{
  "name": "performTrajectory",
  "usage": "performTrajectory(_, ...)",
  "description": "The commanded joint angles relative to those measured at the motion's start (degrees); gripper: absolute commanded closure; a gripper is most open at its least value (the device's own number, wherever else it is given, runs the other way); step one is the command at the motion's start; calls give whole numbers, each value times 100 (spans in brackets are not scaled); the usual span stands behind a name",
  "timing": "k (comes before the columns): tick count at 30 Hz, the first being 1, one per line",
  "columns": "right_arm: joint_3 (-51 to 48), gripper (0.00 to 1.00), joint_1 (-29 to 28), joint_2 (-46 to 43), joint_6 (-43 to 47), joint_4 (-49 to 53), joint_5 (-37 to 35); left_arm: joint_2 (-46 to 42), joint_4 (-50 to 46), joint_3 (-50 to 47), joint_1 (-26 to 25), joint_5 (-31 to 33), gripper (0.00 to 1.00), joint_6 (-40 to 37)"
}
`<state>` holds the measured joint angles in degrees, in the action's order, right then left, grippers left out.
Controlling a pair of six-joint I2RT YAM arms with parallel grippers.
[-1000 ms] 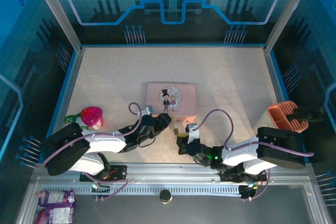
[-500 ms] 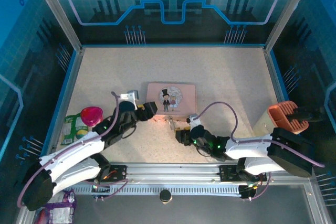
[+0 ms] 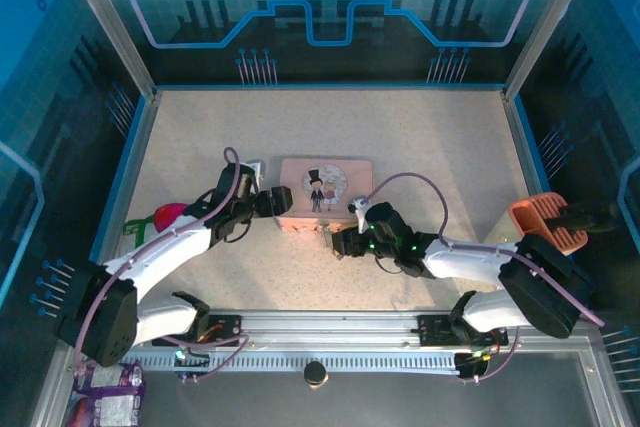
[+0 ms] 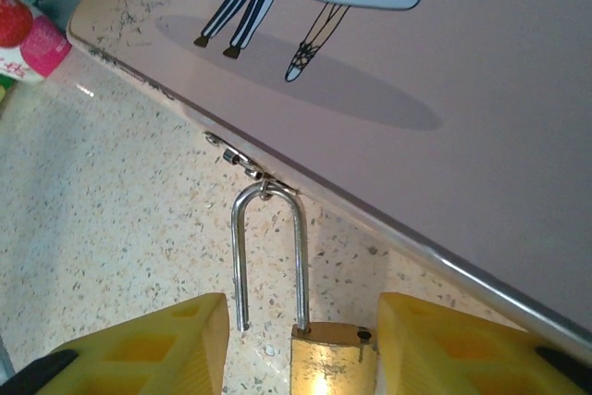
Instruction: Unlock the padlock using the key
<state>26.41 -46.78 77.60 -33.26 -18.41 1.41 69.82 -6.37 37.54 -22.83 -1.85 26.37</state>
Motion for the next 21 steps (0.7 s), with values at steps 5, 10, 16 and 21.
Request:
performTrajectory(5,547,55,476,669,426,32,725,506,7,298,59,-508,20,-102)
performTrajectory(10,777,57,644,926,501,21,877,797,106,324,59,-694,21,-13)
performTrajectory(16,369,63,695,1008,82,-686,929,873,161,256,59,-668,22,70)
performTrajectory(21,32,64,703,1039,-159,-1369,1077,964,183,238,59,-705,22,96)
